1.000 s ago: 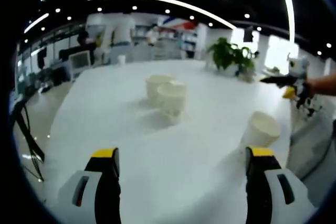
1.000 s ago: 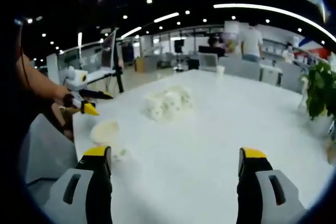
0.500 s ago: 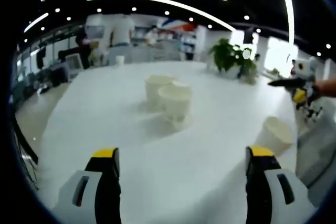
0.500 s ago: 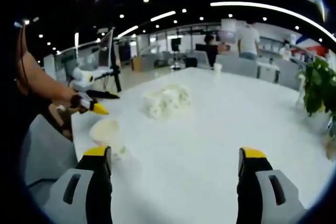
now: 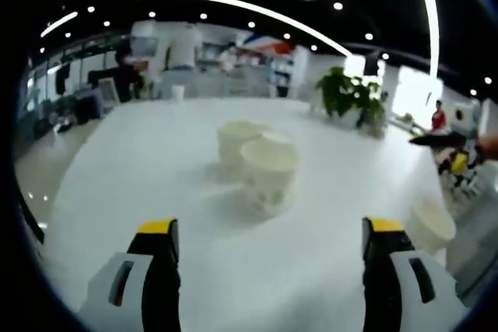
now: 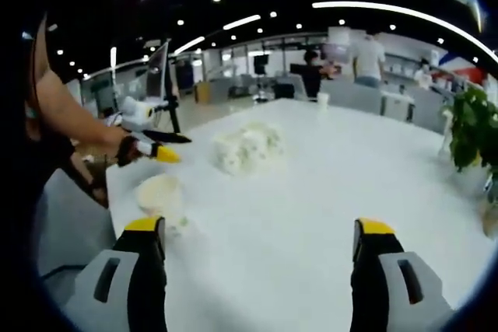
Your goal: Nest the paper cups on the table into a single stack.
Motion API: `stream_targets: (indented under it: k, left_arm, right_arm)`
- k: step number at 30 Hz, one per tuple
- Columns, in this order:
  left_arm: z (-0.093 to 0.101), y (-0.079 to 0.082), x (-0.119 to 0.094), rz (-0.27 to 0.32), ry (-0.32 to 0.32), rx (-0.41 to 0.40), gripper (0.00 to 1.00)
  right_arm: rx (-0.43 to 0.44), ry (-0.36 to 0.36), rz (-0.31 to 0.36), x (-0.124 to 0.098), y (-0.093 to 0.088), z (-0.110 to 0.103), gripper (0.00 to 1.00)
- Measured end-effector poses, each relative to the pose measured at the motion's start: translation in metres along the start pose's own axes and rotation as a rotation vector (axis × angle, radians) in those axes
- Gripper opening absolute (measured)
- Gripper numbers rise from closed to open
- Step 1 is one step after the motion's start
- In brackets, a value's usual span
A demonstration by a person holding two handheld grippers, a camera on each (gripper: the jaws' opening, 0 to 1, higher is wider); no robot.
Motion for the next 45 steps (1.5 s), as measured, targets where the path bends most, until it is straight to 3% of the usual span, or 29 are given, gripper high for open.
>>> stream_targets:
  k: [6,14,30,32,35,42,45]
  left_arm:
    - [-0.005,0.011,0.015,0.051,0.004,-0.006,0.95]
    - [-0.003,0.020,0.038,0.062,-0.037,0.040,0.92]
    - [0.005,0.026,0.071,0.045,-0.058,0.135,0.74]
    - [0.004,0.026,0.073,0.033,-0.035,0.147,0.68]
    - [0.005,0.027,0.075,0.044,-0.044,0.154,0.65]
    - [0.005,0.025,0.081,-0.003,-0.020,0.191,0.59]
    - [0.004,0.024,0.082,0.004,-0.029,0.173,0.56]
  right_arm:
    - [0.000,0.001,-0.009,0.001,-0.001,-0.001,0.99]
    - [0.008,-0.006,-0.007,0.000,-0.002,-0.001,0.99]
    - [0.024,-0.013,-0.015,-0.004,-0.004,-0.006,0.98]
    - [0.029,-0.016,-0.014,-0.004,-0.005,-0.006,0.98]
    - [0.031,-0.015,-0.019,-0.004,-0.007,-0.008,0.98]
    - [0.036,-0.012,-0.024,-0.001,-0.009,-0.011,0.98]
    - [0.038,-0.009,-0.016,0.002,-0.006,-0.011,0.98]
Point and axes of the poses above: the point that each gripper's makers call its tool centre point, and the gripper's own axes: x roughly forward along the fingers, z roughly to its right, y roughly out of its top, the point moved 10 cm from there along -x, roughly backward along the fingers, and after that the axes turned 7 degrees about x, right-handed, at the moved point
